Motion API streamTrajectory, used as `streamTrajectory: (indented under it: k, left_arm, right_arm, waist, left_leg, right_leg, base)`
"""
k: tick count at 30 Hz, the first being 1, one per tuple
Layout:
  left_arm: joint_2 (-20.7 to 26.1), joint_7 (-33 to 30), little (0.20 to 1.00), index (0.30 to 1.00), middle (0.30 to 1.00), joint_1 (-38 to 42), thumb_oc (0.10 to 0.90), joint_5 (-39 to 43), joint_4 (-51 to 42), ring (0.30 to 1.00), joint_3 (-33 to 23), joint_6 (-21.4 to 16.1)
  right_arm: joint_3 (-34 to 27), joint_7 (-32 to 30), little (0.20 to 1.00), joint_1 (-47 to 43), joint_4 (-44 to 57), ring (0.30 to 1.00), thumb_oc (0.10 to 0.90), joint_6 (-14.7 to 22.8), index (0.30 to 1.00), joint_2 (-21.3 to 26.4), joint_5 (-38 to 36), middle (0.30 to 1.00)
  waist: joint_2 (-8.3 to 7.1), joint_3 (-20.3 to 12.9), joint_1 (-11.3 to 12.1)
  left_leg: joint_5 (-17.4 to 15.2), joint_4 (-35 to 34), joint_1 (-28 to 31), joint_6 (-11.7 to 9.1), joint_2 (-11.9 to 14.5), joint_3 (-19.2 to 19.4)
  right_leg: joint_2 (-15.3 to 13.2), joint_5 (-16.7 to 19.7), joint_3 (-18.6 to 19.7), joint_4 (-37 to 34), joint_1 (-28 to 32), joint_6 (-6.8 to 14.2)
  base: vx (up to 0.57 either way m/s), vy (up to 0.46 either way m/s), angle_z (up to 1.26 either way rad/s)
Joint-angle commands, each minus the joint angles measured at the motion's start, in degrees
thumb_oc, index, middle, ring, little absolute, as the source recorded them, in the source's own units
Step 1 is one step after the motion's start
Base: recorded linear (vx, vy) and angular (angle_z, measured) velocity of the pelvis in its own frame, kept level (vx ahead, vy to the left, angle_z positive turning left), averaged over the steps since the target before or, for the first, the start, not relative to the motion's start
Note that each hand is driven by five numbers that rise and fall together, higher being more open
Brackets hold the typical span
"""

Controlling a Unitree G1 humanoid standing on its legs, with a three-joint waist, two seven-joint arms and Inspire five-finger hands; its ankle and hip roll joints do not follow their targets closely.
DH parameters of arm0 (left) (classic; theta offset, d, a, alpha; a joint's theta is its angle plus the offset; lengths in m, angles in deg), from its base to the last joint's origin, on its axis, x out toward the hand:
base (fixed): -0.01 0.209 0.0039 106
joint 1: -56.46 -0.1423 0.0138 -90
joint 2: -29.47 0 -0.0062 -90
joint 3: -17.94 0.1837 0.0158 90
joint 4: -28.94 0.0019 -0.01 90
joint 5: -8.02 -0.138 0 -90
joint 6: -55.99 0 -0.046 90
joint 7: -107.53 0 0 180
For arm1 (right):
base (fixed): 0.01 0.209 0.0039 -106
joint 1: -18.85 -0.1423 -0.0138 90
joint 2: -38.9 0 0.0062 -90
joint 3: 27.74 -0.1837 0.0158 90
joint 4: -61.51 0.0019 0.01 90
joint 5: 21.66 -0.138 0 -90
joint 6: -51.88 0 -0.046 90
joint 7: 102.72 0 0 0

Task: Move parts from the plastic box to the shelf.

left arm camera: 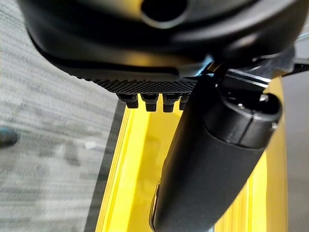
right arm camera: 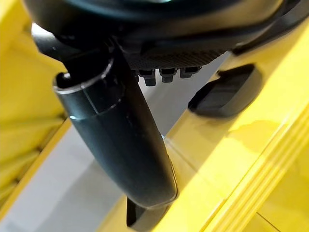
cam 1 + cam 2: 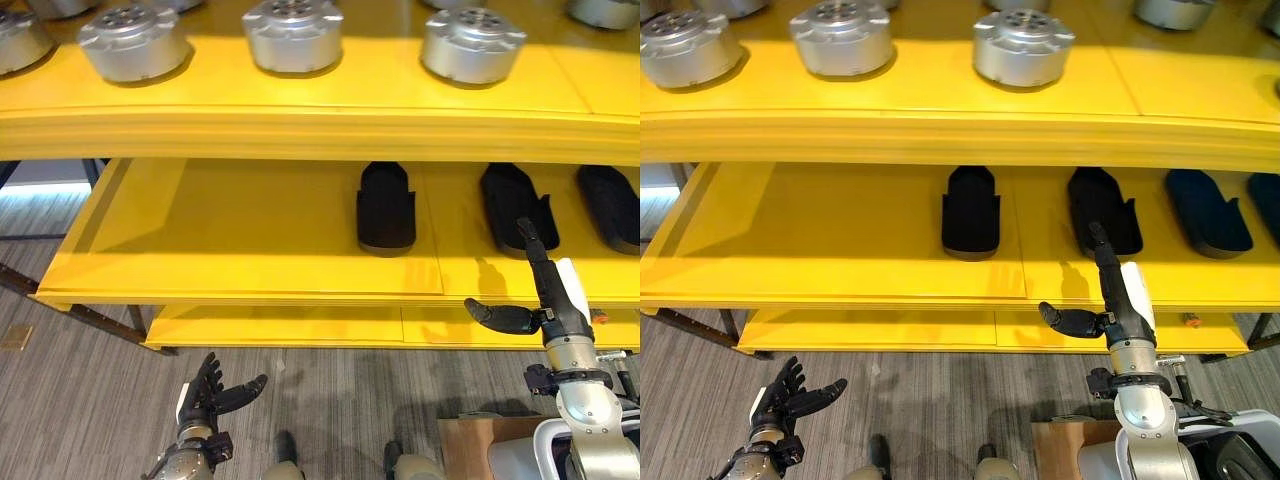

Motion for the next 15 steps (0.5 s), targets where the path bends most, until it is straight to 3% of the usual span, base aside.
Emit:
streamTrajectory:
  k: [1, 4, 6, 7, 9, 12, 14, 15]
  left_arm:
    - [-1.3, 0.5, 1.000, 1.000, 1.000, -0.3, 0.900, 0.1, -1.5, 1.000, -2.4, -5.0]
    - [-1.3, 0.8, 1.000, 1.000, 1.000, 0.1, 0.900, 0.4, -0.7, 1.000, -1.6, -5.4]
    - [-0.9, 1.2, 1.000, 1.000, 1.000, 0.3, 0.900, 0.6, -0.6, 1.000, -1.3, -5.8]
    - [-0.9, 1.3, 1.000, 1.000, 1.000, 0.2, 0.900, 0.6, -1.1, 1.000, -1.3, -6.2]
    - [-0.7, 1.0, 1.000, 1.000, 1.000, 0.0, 0.900, 0.7, -2.3, 1.000, -1.5, -6.7]
    - [-1.6, 0.7, 1.000, 1.000, 1.000, 0.1, 0.900, 0.7, -4.0, 1.000, -1.6, -7.2]
    - [-2.0, 0.8, 1.000, 1.000, 1.000, 0.0, 0.900, 0.9, -4.3, 1.000, -1.6, -7.4]
    - [-2.4, 1.0, 1.000, 1.000, 1.000, -0.1, 0.900, 1.1, -4.1, 1.000, -1.5, -7.4]
  right_arm:
    - [-3.5, -1.2, 1.000, -1.0, 8.2, 1.000, 0.900, 7.8, 1.000, 3.7, -4.1, 1.000]
    - [-3.1, -1.5, 1.000, 0.2, 7.3, 1.000, 0.900, 8.2, 1.000, 3.2, -6.1, 1.000]
    - [-2.3, -1.4, 1.000, 0.8, 6.4, 1.000, 0.900, 8.1, 1.000, 3.0, -6.2, 1.000]
    - [-1.3, -1.1, 1.000, 0.6, 6.1, 1.000, 0.900, 7.9, 1.000, 3.0, -6.2, 1.000]
    - [0.1, -1.2, 1.000, -0.2, 5.4, 1.000, 0.900, 8.0, 1.000, 3.0, -6.7, 1.000]
    - [1.9, -1.0, 1.000, -2.0, 4.5, 1.000, 0.900, 8.5, 1.000, 3.1, -7.2, 1.000]
    - [2.3, -0.3, 1.000, -2.3, 4.3, 1.000, 0.900, 8.7, 1.000, 3.0, -8.3, 1.000]
    - [2.8, 0.1, 1.000, -3.2, 3.8, 1.000, 0.900, 8.7, 1.000, 2.9, -8.6, 1.000]
  waist:
    - [2.38, -4.2, 1.3]
    - [2.31, -3.2, 1.5]
    - [0.98, -2.8, 1.2]
    - [0.26, -2.9, 1.5]
    - [-1.04, -3.1, 2.4]
    - [-2.42, -3.9, 3.2]
    - [-2.71, -4.3, 3.0]
    - [-2.66, -4.8, 3.2]
  left_leg:
    - [14.6, -5.2, -2.4, -2.6, 9.6, -3.9]
    - [18.5, -4.4, -3.3, -2.7, 9.2, -2.2]
    - [16.5, -2.2, -2.9, -2.0, 7.4, -0.8]
    - [13.9, 0.7, -2.3, -1.3, 5.4, -1.9]
    - [6.2, 4.5, -1.9, 1.0, -1.5, -8.1]
    - [-4.1, 9.7, -0.8, 3.3, -10.9, -14.3]
    - [-6.2, 10.6, -0.6, 4.1, -12.2, -14.2]
    - [-8.6, 11.8, 0.3, 5.1, -14.6, -16.1]
  right_leg:
    - [1.6, -2.0, 1.7, 5.9, -5.6, -1.2]
    - [1.5, -1.1, 0.1, 2.8, -3.4, -1.9]
    - [0.6, 0.3, -0.4, -0.3, -1.7, -1.8]
    - [0.2, 1.9, 0.0, -2.3, -1.3, -1.6]
    - [-0.4, 4.4, 2.0, -5.4, -1.2, -1.3]
    - [0.5, 6.4, 5.5, -8.1, -1.1, -1.2]
    - [0.7, 6.8, 6.1, -8.6, -1.0, -1.3]
    - [1.3, 7.4, 8.0, -8.7, -1.1, -1.2]
  base:
    - [-0.06, -0.143, -0.27]
    - [-0.06, -0.123, -0.07]
    - [-0.08, -0.120, 0.17]
    - [-0.08, -0.092, 0.27]
    - [-0.05, -0.067, 0.04]
    - [0.01, -0.049, -0.43]
    - [0.04, 0.042, -0.40]
    - [0.05, 0.078, -0.44]
